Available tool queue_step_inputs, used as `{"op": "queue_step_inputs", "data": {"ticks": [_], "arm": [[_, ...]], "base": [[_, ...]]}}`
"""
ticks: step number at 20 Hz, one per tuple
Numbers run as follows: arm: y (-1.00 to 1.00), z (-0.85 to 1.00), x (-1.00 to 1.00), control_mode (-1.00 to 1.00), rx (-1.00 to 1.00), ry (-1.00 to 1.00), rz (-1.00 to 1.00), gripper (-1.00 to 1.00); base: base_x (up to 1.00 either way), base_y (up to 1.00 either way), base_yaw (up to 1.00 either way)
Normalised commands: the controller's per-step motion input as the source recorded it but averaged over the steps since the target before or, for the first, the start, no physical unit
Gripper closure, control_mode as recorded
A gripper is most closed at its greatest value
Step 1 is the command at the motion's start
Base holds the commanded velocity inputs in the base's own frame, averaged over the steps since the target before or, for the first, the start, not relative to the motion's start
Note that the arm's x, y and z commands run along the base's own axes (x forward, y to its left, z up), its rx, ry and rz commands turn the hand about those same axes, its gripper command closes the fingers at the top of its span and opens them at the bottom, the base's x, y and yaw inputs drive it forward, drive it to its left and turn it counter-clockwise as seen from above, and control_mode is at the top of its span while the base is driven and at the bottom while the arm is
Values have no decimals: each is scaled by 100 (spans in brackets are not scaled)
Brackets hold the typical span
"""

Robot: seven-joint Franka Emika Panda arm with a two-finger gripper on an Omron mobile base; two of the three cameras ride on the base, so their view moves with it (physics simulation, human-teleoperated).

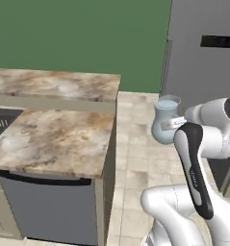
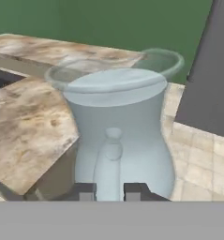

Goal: Move the jam and bread from the second highest shelf to the top shelf to make space. Then, place the pitcher from the counter on the cleared second highest shelf.

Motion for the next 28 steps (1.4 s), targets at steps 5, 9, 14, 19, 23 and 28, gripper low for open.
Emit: {"op": "queue_step_inputs", "data": {"ticks": [5,9,14,19,23,28], "arm": [[0,0,0,100,0,0,0,100],[0,0,0,100,0,0,0,100],[0,0,0,100,0,0,0,100],[0,0,0,100,0,0,0,100],[0,0,0,100,0,0,0,100],[0,0,0,100,0,0,0,100]], "base": [[-67,-6,84],[-33,3,81],[6,34,72],[70,40,53],[100,21,39],[100,9,24]]}}
